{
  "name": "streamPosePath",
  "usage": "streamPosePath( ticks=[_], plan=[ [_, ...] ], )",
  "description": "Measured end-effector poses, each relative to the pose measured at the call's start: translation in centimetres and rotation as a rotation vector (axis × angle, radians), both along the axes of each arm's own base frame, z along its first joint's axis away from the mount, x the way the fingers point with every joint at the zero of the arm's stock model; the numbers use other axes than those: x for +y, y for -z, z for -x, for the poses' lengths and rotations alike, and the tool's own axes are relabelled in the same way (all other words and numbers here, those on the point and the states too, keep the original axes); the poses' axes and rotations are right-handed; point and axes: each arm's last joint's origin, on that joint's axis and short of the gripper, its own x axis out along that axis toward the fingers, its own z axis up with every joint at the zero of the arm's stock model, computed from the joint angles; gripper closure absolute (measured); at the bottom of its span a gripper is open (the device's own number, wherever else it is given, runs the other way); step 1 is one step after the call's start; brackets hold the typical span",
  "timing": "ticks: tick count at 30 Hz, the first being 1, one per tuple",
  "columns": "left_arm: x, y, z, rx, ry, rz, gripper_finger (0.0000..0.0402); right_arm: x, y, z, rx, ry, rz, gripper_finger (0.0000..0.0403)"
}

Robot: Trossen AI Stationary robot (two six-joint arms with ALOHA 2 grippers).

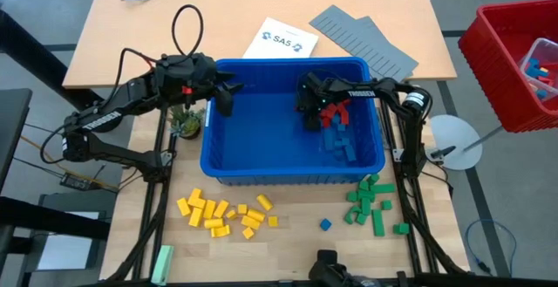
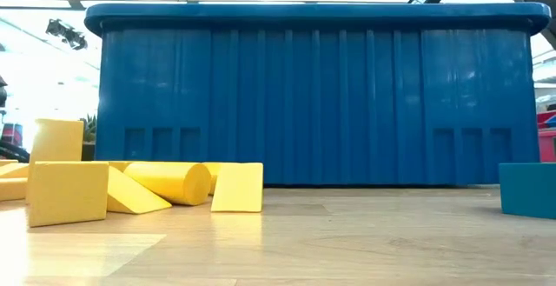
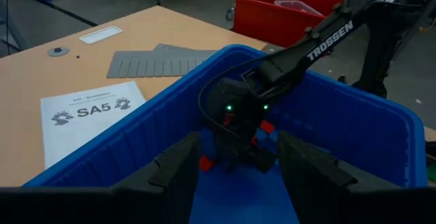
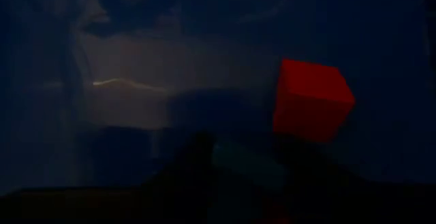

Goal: Sort blocks
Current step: Remove the blue block from the blue bin

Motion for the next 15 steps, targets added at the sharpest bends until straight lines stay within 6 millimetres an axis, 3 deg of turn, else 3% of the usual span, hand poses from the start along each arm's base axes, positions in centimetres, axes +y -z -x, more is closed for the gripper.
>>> streamPosePath(
  ticks=[9,15],
  plan=[
    [0.0,-0.1,0.0,0.005,0.007,-0.022,0.0199,0.2,-2.2,0.3,-0.051,0.027,0.034,0.0284],
    [0.0,0.1,0.0,0.026,0.008,-0.018,0.0199,1.7,-6.2,0.4,-0.128,0.038,0.116,0.0284]
  ],
)
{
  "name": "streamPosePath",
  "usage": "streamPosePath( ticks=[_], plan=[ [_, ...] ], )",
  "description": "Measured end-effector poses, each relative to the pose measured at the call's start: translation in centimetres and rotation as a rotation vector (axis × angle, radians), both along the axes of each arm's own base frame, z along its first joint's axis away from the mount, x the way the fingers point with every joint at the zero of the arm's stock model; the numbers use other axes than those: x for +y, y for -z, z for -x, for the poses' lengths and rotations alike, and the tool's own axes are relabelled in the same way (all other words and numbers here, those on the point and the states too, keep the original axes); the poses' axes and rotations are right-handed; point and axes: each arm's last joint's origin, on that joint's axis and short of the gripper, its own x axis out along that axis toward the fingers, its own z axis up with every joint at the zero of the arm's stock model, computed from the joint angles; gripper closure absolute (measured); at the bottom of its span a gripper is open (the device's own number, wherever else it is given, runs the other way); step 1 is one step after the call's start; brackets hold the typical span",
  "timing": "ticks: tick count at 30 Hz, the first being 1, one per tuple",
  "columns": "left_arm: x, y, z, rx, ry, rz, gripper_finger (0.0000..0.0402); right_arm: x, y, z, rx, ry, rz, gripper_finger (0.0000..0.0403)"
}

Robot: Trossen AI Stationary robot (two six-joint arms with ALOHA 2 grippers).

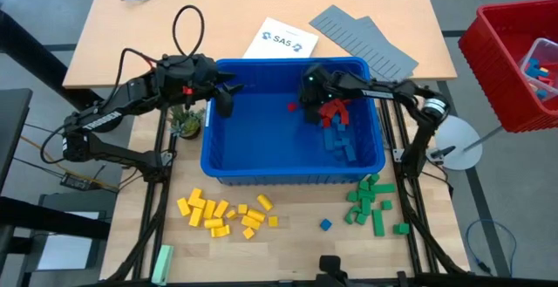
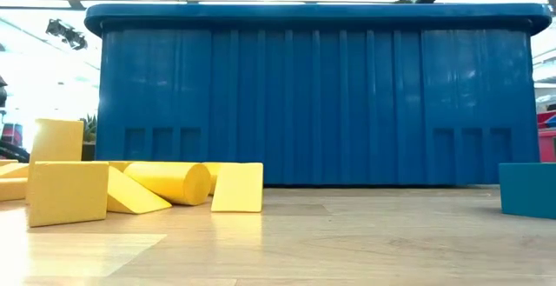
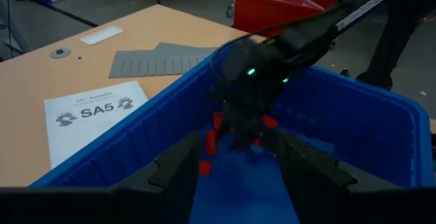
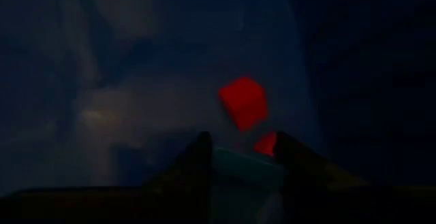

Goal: Sort blocks
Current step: Remove the blue block from the blue bin

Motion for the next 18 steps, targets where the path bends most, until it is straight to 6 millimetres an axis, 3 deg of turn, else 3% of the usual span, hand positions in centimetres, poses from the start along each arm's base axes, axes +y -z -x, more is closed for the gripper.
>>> streamPosePath(
  ticks=[10,18],
  plan=[
    [0.0,0.0,0.0,-0.002,0.000,-0.002,0.0199,3.8,-8.1,1.7,-0.227,-0.007,0.081,0.0284],
    [0.1,0.1,-0.2,0.017,0.005,-0.024,0.0199,6.6,-12.5,3.5,-0.362,-0.050,0.127,0.0284]
  ],
)
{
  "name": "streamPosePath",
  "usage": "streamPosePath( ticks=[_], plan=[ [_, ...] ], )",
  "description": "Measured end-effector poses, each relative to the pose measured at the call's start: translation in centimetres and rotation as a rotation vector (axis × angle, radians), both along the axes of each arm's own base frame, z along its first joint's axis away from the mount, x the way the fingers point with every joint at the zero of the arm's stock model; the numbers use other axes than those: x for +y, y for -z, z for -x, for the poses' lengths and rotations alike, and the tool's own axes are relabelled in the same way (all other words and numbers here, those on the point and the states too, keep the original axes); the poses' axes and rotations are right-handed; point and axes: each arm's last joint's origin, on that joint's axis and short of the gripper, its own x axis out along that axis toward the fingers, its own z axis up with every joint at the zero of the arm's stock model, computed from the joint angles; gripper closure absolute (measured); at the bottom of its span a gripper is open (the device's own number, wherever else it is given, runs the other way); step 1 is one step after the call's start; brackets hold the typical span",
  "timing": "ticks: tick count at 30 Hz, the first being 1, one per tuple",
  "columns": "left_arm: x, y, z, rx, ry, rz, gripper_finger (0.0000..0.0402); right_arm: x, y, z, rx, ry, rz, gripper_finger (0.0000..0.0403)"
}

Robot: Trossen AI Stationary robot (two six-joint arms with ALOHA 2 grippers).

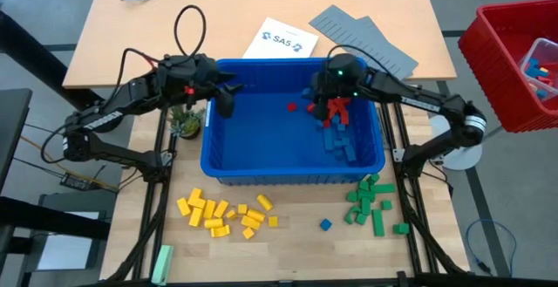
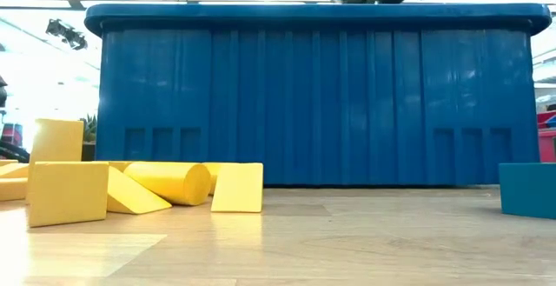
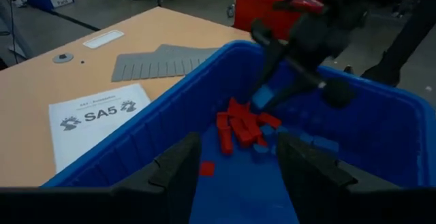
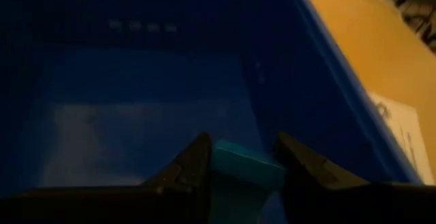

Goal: Sort blocks
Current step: Remove the blue block from the blue bin

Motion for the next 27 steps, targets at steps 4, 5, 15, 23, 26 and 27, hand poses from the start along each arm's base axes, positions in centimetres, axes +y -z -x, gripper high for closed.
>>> streamPosePath(
  ticks=[4,5,15,23,26,27],
  plan=[
    [0.1,0.1,-0.1,0.003,0.000,-0.001,0.0199,1.9,-1.6,0.6,-0.048,-0.047,0.016,0.0284],
    [0.1,0.0,-0.1,-0.005,0.001,-0.005,0.0199,2.5,-2.0,0.8,-0.060,-0.059,0.016,0.0284],
    [0.1,-0.3,-0.2,-0.024,0.010,-0.024,0.0199,8.9,-3.7,1.4,-0.119,-0.246,-0.103,0.0284],
    [-0.6,-0.3,-0.4,-0.025,0.043,-0.024,0.0199,12.4,-3.6,0.9,-0.102,-0.301,-0.135,0.0284],
    [-1.2,-0.3,-0.6,-0.026,0.073,-0.020,0.0199,13.5,-3.7,1.0,-0.107,-0.307,-0.143,0.0284],
    [-1.4,-0.3,-0.7,-0.026,0.081,-0.018,0.0199,13.9,-3.7,1.0,-0.110,-0.311,-0.151,0.0284]
  ],
)
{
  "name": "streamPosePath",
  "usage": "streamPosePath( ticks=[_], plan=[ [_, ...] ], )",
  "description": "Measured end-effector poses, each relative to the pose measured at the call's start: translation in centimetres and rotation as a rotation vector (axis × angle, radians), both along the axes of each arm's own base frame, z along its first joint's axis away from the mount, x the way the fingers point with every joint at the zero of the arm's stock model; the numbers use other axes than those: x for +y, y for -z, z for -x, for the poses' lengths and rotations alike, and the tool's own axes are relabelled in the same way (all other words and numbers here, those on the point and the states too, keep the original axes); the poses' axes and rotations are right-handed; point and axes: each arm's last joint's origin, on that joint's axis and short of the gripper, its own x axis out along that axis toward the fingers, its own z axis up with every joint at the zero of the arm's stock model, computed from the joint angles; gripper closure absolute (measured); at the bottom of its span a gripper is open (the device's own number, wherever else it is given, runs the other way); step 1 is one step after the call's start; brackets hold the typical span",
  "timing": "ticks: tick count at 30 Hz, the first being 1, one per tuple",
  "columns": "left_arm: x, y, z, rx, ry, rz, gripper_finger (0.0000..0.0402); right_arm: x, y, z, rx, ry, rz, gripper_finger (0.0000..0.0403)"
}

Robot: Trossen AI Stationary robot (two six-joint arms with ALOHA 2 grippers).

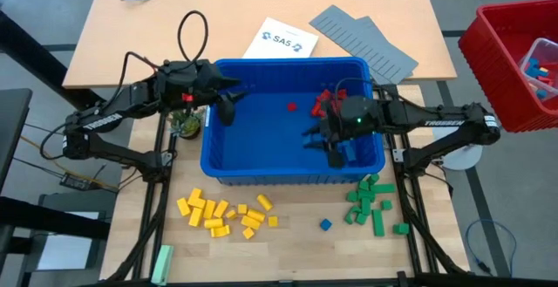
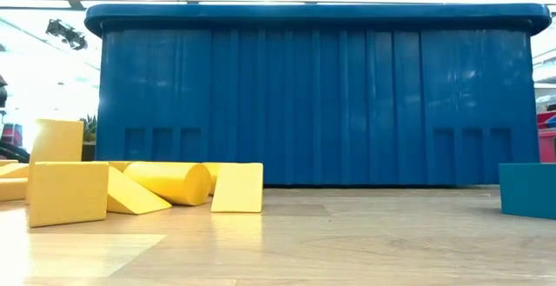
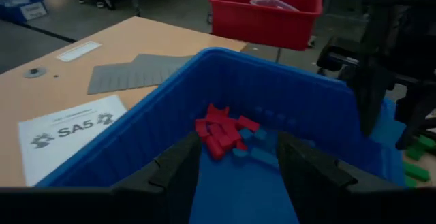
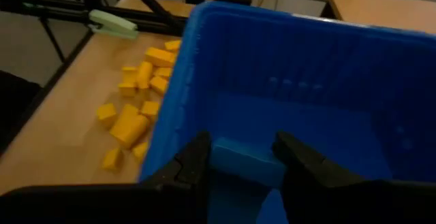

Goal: Sort blocks
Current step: Remove the blue block from the blue bin

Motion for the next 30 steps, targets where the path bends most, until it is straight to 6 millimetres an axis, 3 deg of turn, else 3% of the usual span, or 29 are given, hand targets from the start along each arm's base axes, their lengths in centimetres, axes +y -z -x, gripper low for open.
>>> streamPosePath(
  ticks=[10,17,30],
  plan=[
    [-1.7,0.1,-0.4,0.009,0.081,-0.003,0.0199,4.4,0.3,0.1,0.032,-0.127,-0.145,0.0284],
    [-2.6,0.1,-0.5,0.001,0.114,0.016,0.0199,7.1,0.6,0.1,0.044,-0.105,-0.157,0.0284],
    [-4.6,0.1,-0.7,0.005,0.196,0.018,0.0199,12.1,5.1,-2.3,0.211,-0.115,-0.155,0.0284]
  ],
)
